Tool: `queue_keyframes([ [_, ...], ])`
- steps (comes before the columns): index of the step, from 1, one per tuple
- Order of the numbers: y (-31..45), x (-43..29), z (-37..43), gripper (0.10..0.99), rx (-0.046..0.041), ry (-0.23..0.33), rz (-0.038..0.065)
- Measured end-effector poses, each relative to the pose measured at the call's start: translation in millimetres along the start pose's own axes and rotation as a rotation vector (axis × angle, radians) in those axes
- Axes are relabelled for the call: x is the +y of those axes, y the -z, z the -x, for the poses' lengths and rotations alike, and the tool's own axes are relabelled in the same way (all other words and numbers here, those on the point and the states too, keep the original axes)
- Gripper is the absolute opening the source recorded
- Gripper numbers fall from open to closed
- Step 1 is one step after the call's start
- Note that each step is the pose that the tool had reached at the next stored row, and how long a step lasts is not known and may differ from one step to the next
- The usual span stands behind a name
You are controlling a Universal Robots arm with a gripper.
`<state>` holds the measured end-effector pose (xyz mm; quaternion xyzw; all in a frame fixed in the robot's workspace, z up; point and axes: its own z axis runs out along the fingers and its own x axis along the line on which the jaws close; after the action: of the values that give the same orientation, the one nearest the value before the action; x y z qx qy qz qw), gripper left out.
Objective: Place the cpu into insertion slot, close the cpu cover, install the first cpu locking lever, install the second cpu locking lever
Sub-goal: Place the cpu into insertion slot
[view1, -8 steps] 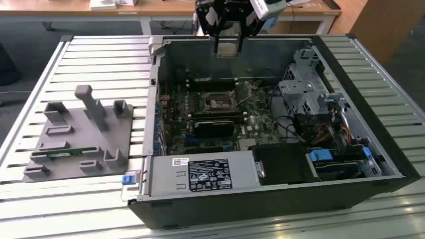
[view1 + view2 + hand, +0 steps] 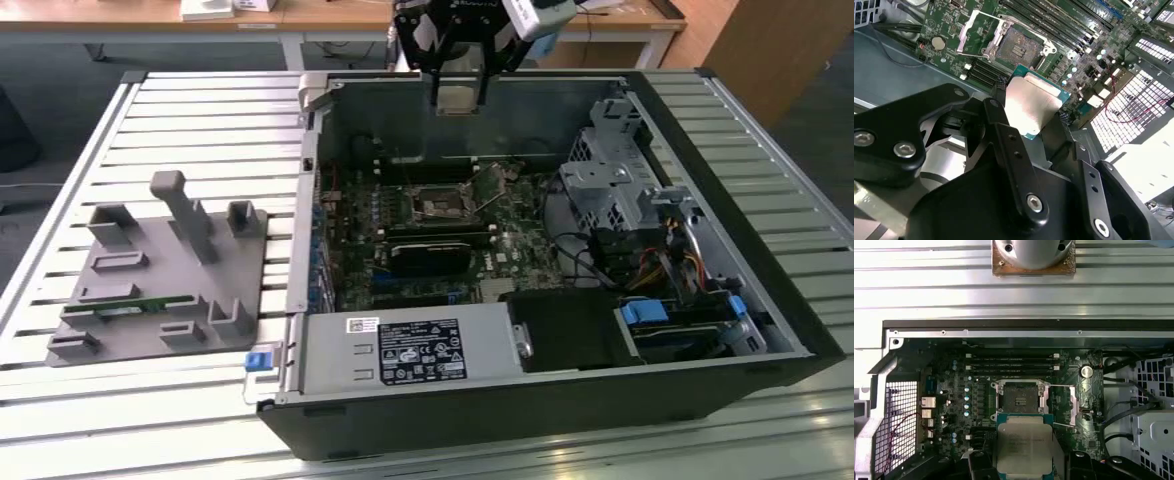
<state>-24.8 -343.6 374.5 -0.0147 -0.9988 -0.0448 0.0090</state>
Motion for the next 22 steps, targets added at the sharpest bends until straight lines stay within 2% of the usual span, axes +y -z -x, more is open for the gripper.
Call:
queue_keyframes([
  [4, 0.0, 0.0, -0.1, 0.533, -0.0026, -0.029, 0.0],
  [10, -0.3, 0.0, -0.2, 0.533, -0.0112, -0.126, 0.002],
  [22, -0.9, -0.1, -1.6, 0.533, -0.0243, -0.271, 0.005],
])
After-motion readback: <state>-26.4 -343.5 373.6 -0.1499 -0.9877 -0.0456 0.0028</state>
